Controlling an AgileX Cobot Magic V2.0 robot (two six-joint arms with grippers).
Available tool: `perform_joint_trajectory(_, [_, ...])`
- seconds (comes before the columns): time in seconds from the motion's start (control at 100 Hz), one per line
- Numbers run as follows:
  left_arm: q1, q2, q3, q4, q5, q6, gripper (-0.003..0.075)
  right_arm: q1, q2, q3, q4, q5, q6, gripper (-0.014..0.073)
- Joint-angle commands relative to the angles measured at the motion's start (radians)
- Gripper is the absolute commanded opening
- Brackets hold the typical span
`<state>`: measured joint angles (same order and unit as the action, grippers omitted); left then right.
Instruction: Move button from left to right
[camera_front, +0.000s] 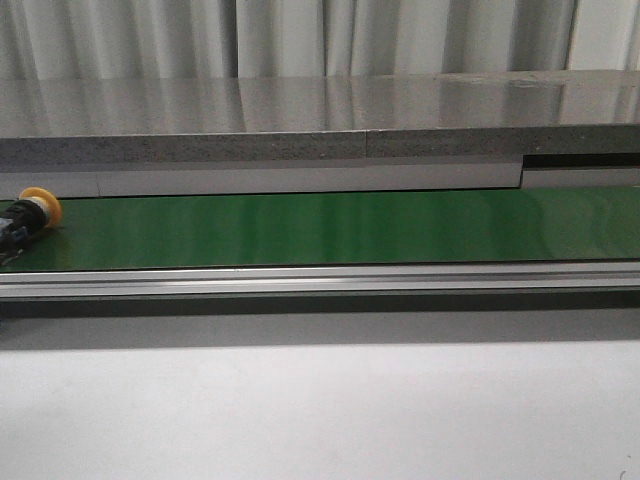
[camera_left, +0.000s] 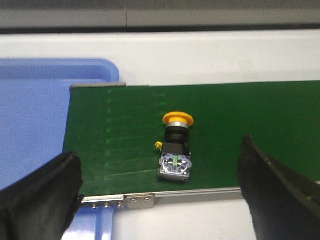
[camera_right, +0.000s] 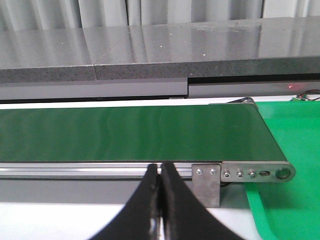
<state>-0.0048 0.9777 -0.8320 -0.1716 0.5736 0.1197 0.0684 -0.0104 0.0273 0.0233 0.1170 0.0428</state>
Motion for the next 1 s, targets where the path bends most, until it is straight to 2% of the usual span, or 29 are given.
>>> perform_joint_trajectory(0.0, [-0.042, -0.154, 0.071, -0.022, -0.165, 0.003, 0.0610, 0.002, -0.020, -0.015, -0.005, -0.076, -0.003, -0.0067])
perform_joint_trajectory(0.23, [-0.103, -0.483, 0.327, -0.022, -0.311, 0.003, 0.0610, 0.002, -0.020, -0.015, -0.005, -0.076, -0.003, -0.0067])
perform_joint_trajectory(0.49, [-0.102, -0.742, 0.529, -0.022, -0.345, 0.003, 0.0610, 0.002, -0.020, -0.015, -0.005, -0.076, -0.003, -0.0067])
perform_joint_trajectory(0.68, [-0.102, -0.787, 0.598, -0.022, -0.515, 0.003, 0.0610, 0.002, -0.020, -0.015, -0.005, -0.076, -0.003, -0.0067])
perform_joint_trajectory(0.85, [-0.102, -0.787, 0.608, -0.022, -0.514, 0.003, 0.0605, 0.002, -0.020, -0.015, -0.005, -0.076, -0.003, -0.0067])
perform_joint_trajectory(0.99, [-0.102, -0.787, 0.608, -0.022, -0.514, 0.003, 0.0568, 0.002, -0.020, -0.015, -0.005, -0.076, -0.003, -0.0067])
